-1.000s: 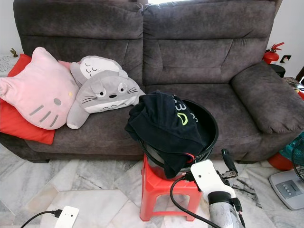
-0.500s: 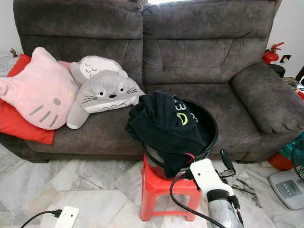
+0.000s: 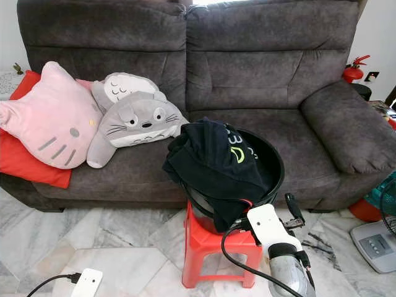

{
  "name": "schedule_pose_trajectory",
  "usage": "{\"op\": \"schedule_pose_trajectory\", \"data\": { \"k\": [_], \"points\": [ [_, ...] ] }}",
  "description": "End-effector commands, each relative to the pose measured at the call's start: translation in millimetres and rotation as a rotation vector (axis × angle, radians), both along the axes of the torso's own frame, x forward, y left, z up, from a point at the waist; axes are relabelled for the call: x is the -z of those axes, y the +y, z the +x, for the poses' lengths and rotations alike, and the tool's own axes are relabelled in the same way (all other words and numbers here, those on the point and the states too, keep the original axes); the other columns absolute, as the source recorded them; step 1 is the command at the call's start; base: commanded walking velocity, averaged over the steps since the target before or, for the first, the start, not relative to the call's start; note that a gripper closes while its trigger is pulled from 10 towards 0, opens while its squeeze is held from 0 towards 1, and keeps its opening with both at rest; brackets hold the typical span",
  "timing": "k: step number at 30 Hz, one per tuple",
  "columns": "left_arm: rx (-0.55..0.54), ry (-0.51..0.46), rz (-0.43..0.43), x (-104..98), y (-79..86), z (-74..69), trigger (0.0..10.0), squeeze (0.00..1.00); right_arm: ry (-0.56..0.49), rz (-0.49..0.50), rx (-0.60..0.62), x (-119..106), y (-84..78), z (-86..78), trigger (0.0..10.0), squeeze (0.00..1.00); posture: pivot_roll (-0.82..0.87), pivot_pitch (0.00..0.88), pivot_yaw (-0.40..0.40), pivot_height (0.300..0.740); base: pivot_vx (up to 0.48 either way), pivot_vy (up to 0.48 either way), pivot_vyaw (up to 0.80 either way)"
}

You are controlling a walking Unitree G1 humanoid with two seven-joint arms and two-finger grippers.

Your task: Hang hanger

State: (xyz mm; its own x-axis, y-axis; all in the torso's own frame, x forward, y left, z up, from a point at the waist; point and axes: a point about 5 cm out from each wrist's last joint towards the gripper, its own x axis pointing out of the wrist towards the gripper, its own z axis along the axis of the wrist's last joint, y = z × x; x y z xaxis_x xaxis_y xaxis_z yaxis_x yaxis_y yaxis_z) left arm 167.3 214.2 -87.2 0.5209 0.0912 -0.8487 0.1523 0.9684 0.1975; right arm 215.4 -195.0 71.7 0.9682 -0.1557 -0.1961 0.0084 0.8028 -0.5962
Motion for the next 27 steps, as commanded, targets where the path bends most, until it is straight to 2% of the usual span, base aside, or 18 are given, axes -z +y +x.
{"op": "schedule_pose_trajectory", "data": {
  "k": [1, 18, 27],
  "points": [
    [0.013, 0.013, 0.007, 1, -1.1, -1.1, 10.0, 0.00, -0.001, 0.011, -0.018, -1, 1.5, 2.1, 10.0, 0.00, -0.17, 0.000, -0.001, 0.727, 0.000, 0.000, 0.00],
    [0.011, 0.018, 0.010, 2, 0.3, -3.3, 10.0, 0.00, -0.005, 0.019, -0.068, 0, 7.8, 2.9, 10.0, 0.00, -0.18, 0.000, -0.001, 0.727, 0.000, 0.000, 0.00],
    [0.010, 0.015, 0.009, 1, -0.4, -2.4, 10.0, 0.00, -0.013, 0.007, -0.055, 0, 3.5, 12.1, 10.0, 0.00, -0.17, 0.000, -0.002, 0.727, 0.000, 0.000, 0.00]
  ]
}}
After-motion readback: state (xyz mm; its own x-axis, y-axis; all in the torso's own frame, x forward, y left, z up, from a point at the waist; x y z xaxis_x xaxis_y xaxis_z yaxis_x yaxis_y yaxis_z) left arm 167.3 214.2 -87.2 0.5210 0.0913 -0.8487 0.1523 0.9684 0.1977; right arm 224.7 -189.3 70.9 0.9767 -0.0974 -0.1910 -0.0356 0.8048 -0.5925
